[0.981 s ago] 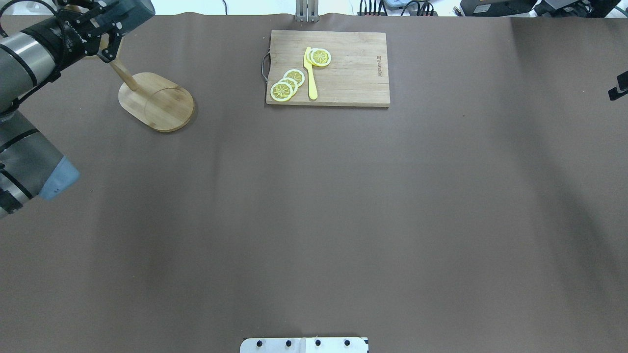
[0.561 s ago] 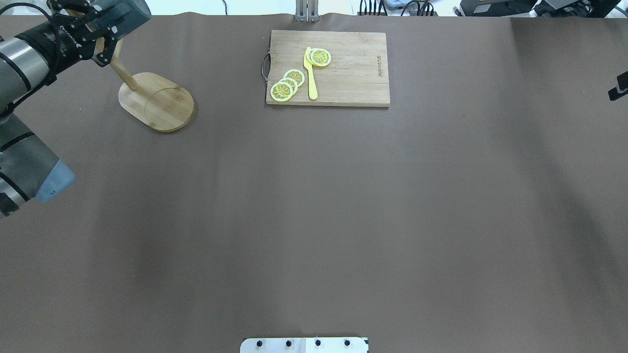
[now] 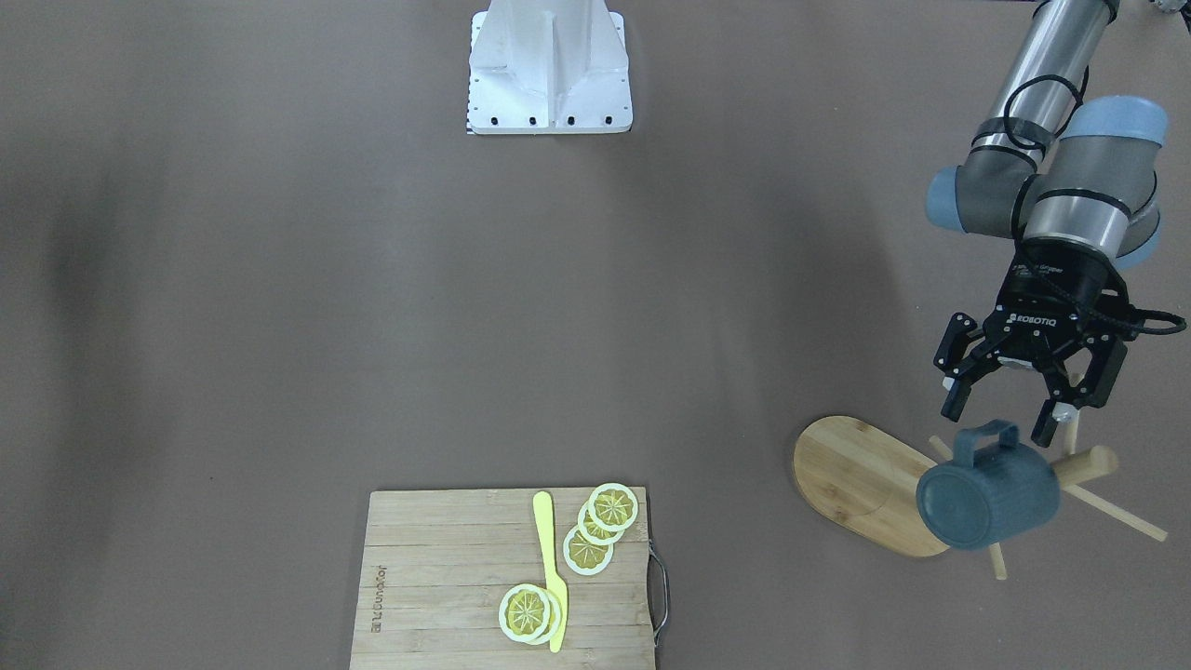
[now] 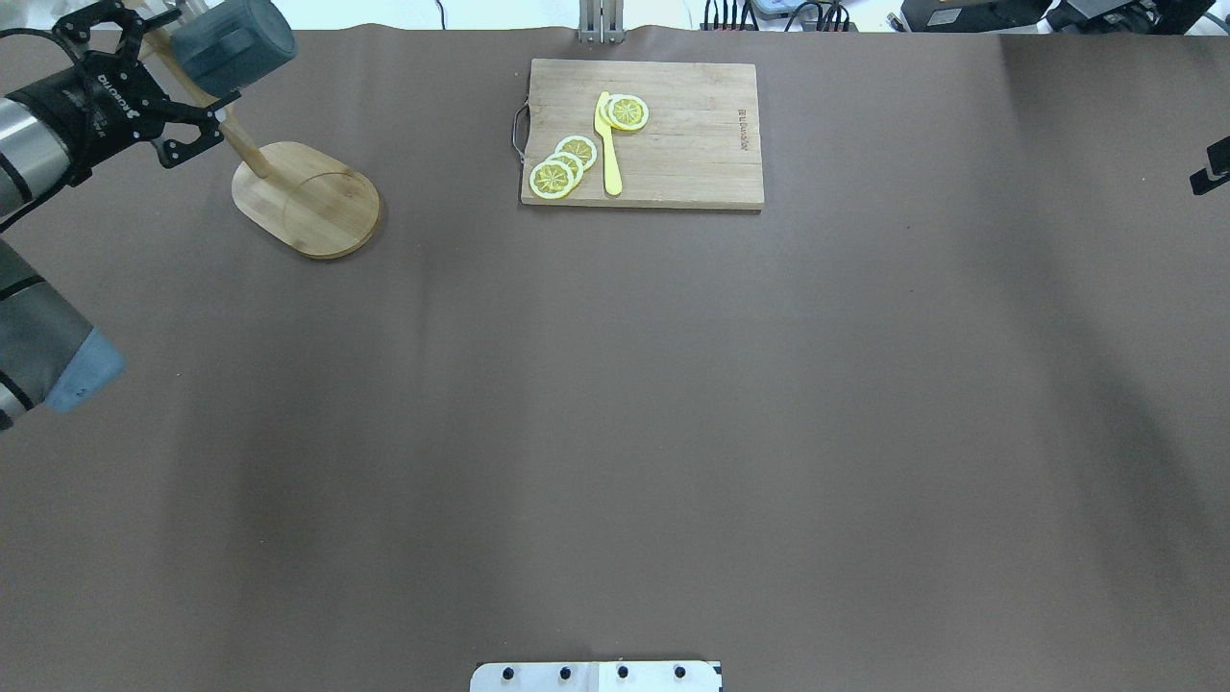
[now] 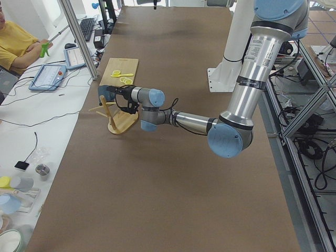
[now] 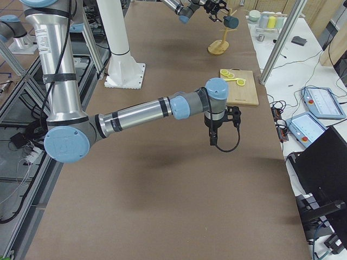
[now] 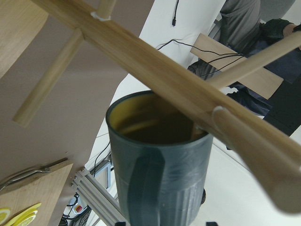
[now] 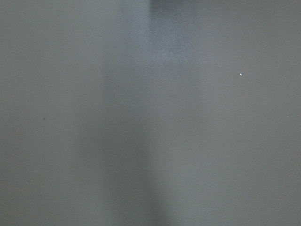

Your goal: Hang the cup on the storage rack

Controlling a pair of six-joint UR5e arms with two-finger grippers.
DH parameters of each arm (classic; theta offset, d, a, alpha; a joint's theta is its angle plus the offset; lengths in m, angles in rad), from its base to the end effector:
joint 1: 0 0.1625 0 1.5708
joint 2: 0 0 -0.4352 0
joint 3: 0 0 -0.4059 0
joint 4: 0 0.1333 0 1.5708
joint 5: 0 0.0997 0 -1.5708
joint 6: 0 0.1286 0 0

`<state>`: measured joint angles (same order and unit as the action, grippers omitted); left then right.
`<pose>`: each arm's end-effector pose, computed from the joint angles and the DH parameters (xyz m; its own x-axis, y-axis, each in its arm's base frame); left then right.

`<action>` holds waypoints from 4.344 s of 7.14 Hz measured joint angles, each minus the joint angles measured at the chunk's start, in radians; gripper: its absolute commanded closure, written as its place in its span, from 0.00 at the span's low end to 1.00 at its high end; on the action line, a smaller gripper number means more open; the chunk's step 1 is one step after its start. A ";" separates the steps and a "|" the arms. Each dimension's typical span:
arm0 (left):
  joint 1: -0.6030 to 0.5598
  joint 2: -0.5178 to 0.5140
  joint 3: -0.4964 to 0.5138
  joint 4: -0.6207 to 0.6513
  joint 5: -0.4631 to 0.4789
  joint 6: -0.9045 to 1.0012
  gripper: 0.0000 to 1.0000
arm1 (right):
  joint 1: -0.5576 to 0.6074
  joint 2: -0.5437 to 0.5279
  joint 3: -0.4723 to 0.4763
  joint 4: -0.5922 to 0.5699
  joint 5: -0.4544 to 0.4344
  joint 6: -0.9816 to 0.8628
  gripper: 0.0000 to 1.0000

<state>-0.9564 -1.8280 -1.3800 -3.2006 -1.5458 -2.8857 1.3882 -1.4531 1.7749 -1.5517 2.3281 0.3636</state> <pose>0.2521 -0.5941 0.4415 -0.8223 -0.5120 -0.2481 0.1406 0.2396 -0.9606 -0.0577 -0.5602 0.5211 0.6898 -0.0048 0.7240 -0.0794 0.9934 0.0822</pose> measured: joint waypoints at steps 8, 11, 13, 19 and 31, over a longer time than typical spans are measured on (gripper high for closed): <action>-0.056 0.278 -0.089 -0.084 -0.228 1.236 0.03 | 0.001 -0.015 0.001 0.006 -0.013 -0.009 0.00; -0.194 0.382 -0.064 -0.050 -0.231 1.666 0.02 | 0.003 -0.029 -0.001 0.068 -0.021 -0.007 0.00; -0.317 0.434 -0.057 0.088 -0.234 2.038 0.02 | 0.004 -0.036 -0.006 0.081 -0.045 -0.012 0.00; -0.657 0.364 -0.080 0.926 -0.742 2.725 0.02 | 0.010 -0.050 -0.060 0.067 -0.043 -0.039 0.00; -0.534 0.338 -0.299 1.489 -0.839 2.774 0.02 | 0.129 -0.119 -0.176 -0.034 0.004 -0.304 0.00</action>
<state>-1.4904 -1.4900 -1.6786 -1.7116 -2.3845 -0.1118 1.5170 -1.5718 1.5991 -1.5855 2.3322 0.0591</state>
